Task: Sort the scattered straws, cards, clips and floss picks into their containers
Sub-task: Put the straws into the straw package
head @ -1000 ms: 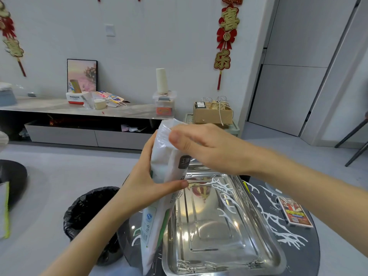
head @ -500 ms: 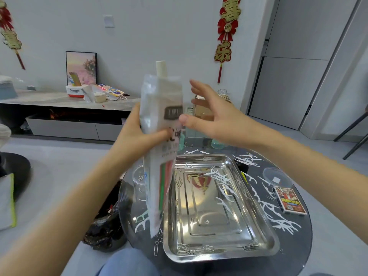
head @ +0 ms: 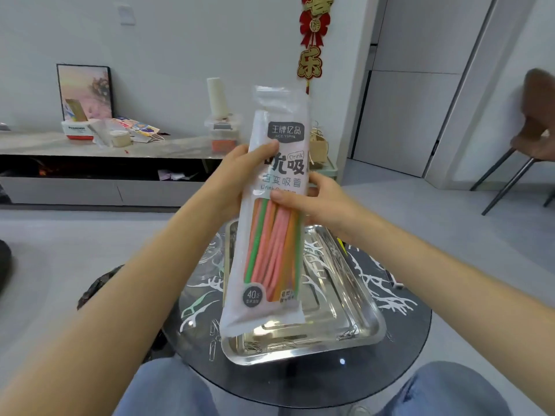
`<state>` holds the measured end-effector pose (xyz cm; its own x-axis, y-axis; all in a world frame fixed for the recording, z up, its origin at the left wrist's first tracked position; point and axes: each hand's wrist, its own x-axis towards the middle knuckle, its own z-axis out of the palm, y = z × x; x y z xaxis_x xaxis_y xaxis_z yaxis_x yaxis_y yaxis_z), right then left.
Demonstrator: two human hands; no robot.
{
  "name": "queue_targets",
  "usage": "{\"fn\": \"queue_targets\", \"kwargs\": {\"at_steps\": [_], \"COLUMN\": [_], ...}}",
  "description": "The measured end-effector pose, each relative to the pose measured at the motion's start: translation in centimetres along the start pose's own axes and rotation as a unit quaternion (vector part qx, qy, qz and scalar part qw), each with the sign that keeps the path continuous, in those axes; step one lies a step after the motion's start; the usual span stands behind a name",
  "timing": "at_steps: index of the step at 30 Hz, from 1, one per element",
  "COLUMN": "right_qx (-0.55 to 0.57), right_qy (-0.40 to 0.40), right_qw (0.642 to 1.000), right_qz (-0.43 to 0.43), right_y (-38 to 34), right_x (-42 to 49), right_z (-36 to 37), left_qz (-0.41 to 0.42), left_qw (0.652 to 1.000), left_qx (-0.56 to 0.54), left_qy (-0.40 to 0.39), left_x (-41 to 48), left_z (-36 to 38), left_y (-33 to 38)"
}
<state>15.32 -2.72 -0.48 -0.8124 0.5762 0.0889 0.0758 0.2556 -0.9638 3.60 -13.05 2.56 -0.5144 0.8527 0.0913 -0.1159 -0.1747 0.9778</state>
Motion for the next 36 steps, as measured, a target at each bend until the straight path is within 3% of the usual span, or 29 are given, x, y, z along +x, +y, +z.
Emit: {"fn": "queue_targets", "kwargs": {"at_steps": [4,9,12,15,18,20,32,36], "right_qx": [-0.046,-0.056,-0.009,-0.157,-0.324,-0.365,-0.388,-0.334], "right_qy": [0.063,-0.007,0.065,0.109,0.047,0.038,0.013,0.072], "right_qw": [0.997,0.998,0.998,0.979,0.935,0.919,0.907,0.924], "right_qz": [-0.023,-0.025,0.004,0.077,0.133,0.143,0.163,0.171], "right_y": [1.1,3.3,5.9,9.7,13.0,14.5,17.6,17.2], "right_x": [-0.2,-0.5,0.0,0.9,2.0,3.2,7.3,7.5], "right_z": [-1.7,-4.9,-7.6,-10.0,-10.7,-10.4,-10.0,-10.7], "left_qz": [-0.022,-0.045,-0.070,-0.089,-0.112,-0.119,-0.201,-0.209], "left_qw": [0.994,0.990,0.986,0.980,0.970,0.961,0.874,0.854], "left_qx": [0.092,0.118,0.144,0.171,0.206,0.238,0.387,0.399], "left_qy": [-0.055,-0.060,-0.049,-0.044,-0.061,-0.078,-0.216,-0.260], "left_x": [0.5,1.8,2.8,3.9,4.9,5.4,9.1,9.1], "left_z": [1.5,1.9,1.0,-0.3,-1.2,-1.4,-3.1,-3.8], "left_y": [-2.6,-4.4,-5.2,-5.8,-6.3,-6.5,-6.0,-6.2]}}
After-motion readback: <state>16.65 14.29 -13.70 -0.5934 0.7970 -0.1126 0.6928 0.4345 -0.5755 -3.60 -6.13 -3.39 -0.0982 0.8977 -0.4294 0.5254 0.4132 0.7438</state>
